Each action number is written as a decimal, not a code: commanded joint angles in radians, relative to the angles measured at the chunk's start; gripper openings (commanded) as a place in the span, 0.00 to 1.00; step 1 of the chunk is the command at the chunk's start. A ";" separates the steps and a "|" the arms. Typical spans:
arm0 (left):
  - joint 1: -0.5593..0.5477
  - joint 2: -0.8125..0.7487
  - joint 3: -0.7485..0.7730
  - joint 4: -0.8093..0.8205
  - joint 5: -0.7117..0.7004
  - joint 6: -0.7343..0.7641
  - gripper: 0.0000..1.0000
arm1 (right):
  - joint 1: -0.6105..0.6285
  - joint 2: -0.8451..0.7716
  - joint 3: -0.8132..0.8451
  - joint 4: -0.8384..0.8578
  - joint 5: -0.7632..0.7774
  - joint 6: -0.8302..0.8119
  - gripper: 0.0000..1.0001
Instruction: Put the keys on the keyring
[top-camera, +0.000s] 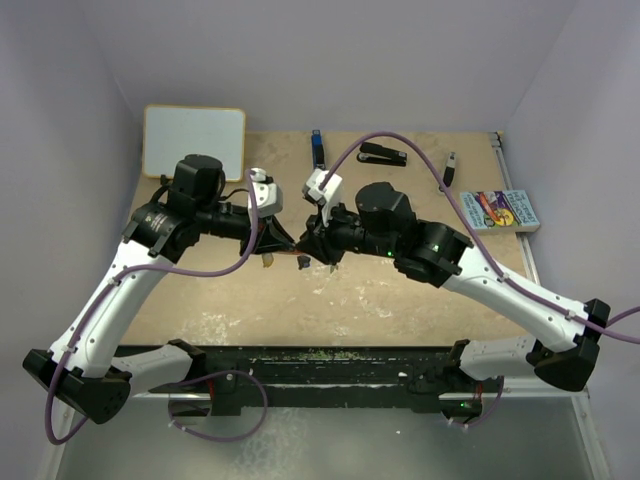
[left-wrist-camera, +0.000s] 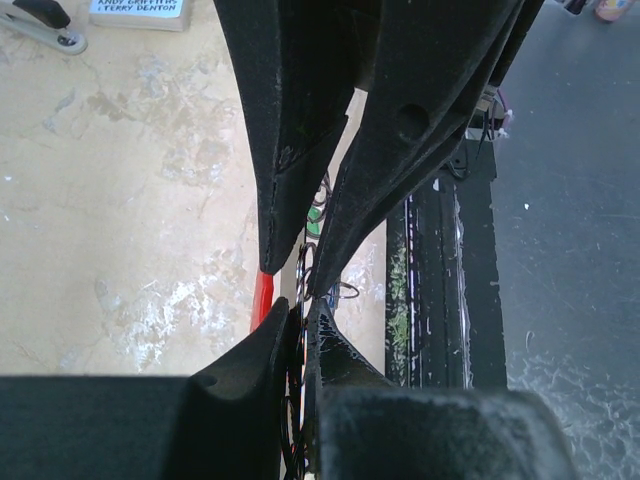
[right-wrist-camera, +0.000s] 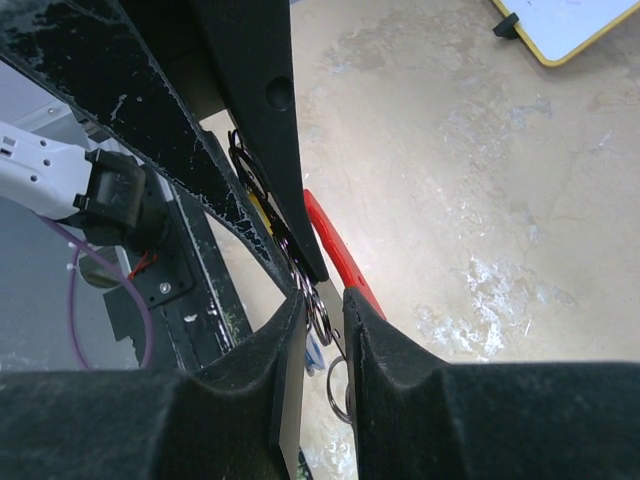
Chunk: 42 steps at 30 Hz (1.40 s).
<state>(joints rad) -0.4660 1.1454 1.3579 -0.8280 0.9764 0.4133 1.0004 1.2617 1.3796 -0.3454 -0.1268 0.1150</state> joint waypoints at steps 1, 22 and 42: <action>0.003 -0.016 0.053 0.005 0.088 0.046 0.04 | -0.002 0.019 0.024 0.038 -0.035 -0.022 0.22; 0.002 -0.013 0.053 0.041 -0.015 0.022 0.08 | -0.002 -0.006 -0.069 0.130 -0.057 0.062 0.00; 0.002 -0.007 0.054 0.066 -0.053 0.002 0.21 | -0.002 -0.057 -0.146 0.178 -0.010 0.121 0.00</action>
<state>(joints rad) -0.4633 1.1465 1.3617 -0.8616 0.9173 0.4290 0.9947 1.2270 1.2392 -0.1741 -0.1635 0.2119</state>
